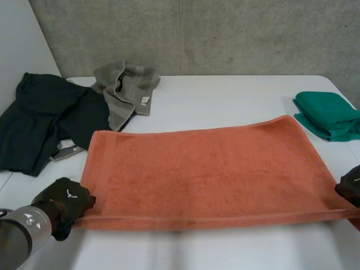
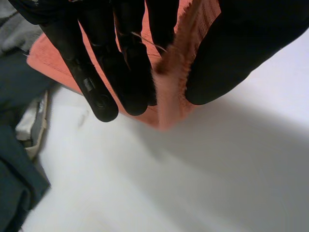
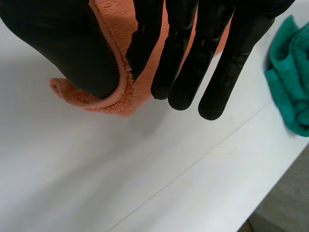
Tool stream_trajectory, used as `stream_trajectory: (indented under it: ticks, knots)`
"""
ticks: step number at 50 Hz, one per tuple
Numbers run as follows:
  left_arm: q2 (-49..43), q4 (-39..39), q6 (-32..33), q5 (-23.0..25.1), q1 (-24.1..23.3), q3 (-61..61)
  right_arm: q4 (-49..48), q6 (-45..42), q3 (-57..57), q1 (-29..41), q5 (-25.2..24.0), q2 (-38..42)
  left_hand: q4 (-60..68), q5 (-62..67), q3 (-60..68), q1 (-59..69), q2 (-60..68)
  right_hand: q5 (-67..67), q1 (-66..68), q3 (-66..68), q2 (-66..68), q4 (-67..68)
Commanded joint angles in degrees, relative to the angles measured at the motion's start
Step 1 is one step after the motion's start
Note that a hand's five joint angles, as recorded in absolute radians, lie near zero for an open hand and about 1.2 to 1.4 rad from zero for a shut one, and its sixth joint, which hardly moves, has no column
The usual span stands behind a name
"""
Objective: Fold the laundry.
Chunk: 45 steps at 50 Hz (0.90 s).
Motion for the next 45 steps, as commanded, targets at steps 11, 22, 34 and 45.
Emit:
stream_trajectory:
  ticks: [11, 22, 34, 45]
  knots:
    - [-15.69, 20.79, -8.22, -0.68, -1.95, 13.52, -36.58, 5.48, -14.49, 9.43, -1.91, 17.66, 11.11, 12.39, 11.59, 17.82, 11.4, 13.31, 23.41, 12.13, 12.77, 11.87]
    - [-36.95, 31.87, -7.26, -12.27, -6.7, 33.46, -47.93, 5.3, -32.69, 14.0, -1.65, 36.75, 11.11, 12.39, 11.59, 17.82, 11.4, 13.31, 23.41, 12.13, 12.77, 11.87]
    - [-48.75, 38.81, -6.55, -12.54, -6.88, 47.11, -58.93, 5.91, -43.6, 14.18, -3.23, 48.8, -4.7, -3.42, -4.22, 2.01, -4.41, -12.49, -2.39, -13.67, -13.03, -13.93]
    - [-41.21, 43.74, -7.43, -12.72, -7.76, 41.68, -59.02, 23.55, -40.98, 14.88, -0.42, 40.57, -58.89, -57.61, -58.41, -52.18, -58.6, -56.69, -46.59, -57.87, -57.23, -58.13]
